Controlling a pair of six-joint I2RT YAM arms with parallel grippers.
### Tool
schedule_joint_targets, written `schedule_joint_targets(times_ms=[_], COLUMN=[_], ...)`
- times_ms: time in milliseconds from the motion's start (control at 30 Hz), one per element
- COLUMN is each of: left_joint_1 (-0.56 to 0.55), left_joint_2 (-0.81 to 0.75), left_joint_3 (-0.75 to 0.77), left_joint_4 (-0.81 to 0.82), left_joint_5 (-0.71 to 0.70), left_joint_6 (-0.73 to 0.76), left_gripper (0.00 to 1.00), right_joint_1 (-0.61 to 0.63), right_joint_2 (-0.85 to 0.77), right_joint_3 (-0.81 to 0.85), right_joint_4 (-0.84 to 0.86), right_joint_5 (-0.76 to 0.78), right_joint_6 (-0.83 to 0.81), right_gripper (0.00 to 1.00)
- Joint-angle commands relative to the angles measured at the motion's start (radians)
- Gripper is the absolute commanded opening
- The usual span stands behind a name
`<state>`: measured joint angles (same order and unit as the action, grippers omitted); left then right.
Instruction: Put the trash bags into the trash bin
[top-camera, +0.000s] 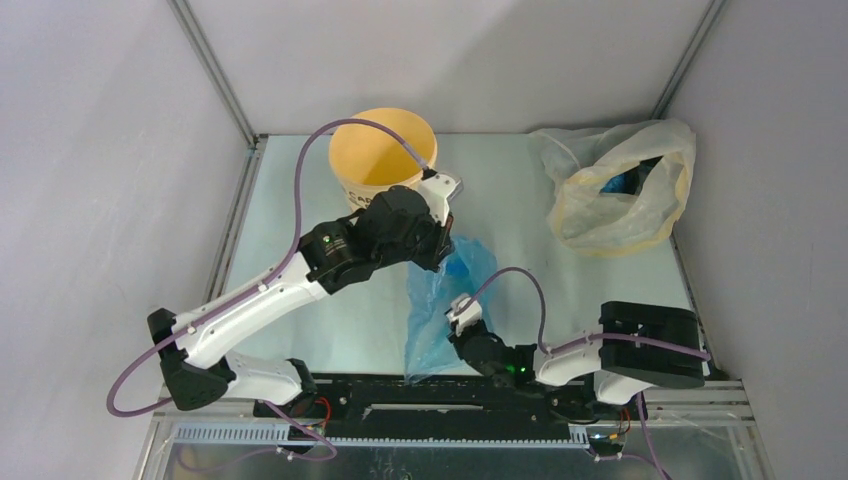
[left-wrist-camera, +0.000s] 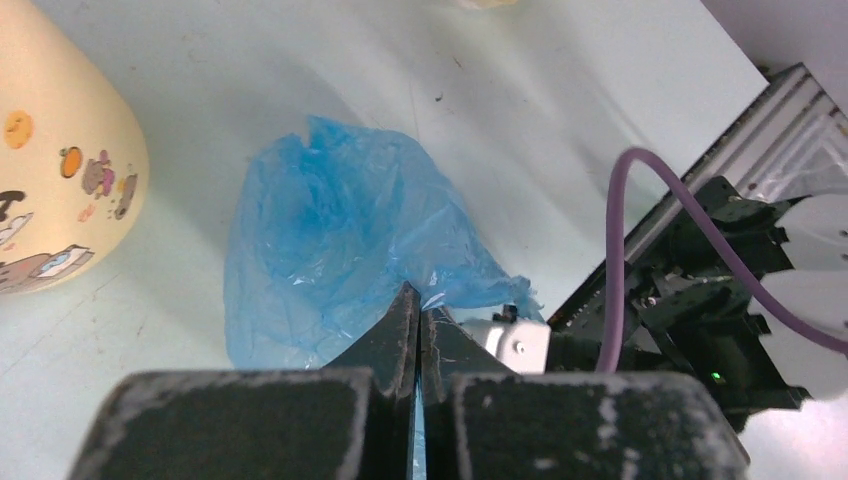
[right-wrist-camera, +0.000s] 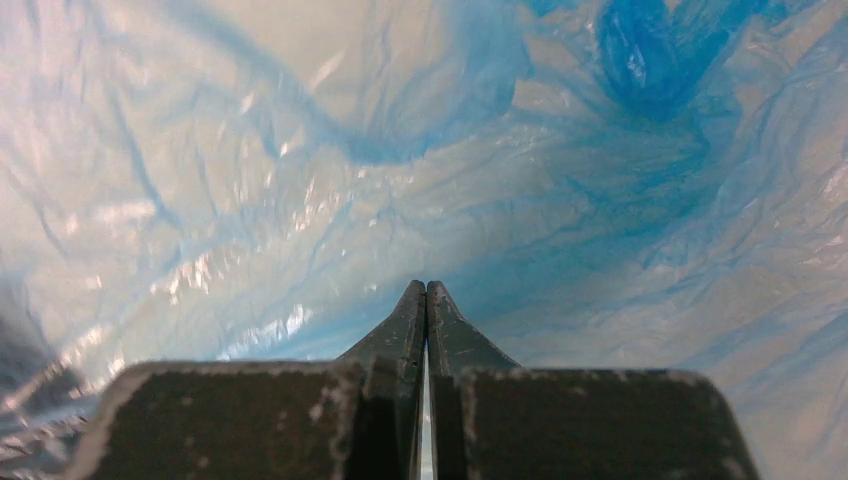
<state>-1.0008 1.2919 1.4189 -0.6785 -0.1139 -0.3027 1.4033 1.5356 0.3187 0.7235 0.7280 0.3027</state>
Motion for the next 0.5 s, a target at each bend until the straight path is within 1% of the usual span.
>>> schedule_joint_targets(times_ms=[0,100,200,367,467], left_joint_1=[0.005,0.004,0.002,0.002,0.002], left_joint_2=[-0.018,-0.013,-0.022,-0.044,-0.052], left_joint_3=[0.001,0.001,-0.019,-0.062,-0.091], left_joint_4=[0.007,0.021,0.057,0.131,0.194], left_joint_5=[0.094,0.168,0.199,0.246,0.286], left_joint_6=[-0.002,-0.039,-0.088,-0.153,-0.203], left_gripper=[0.0,0.0,0.0,0.0,0.0], right_joint_1=[-0.068,-0.11,-0.138,-0.214,-0.248], right_joint_2=[-0.059,-0.088,-0.129,-0.191,-0.205], right_joint_3=[0.018,0.061,0.094,0.12,0.123], right_joint_4=[0.053,-0.049,-0.103,-0.138,-0.112], right_joint_5=[-0.089,-0.076,-0.034,-0.039,-0.056], right_joint_6=[0.057,0.079,0.079,0.08,0.06], right_gripper=[0.0,0.0,0.0,0.0,0.0])
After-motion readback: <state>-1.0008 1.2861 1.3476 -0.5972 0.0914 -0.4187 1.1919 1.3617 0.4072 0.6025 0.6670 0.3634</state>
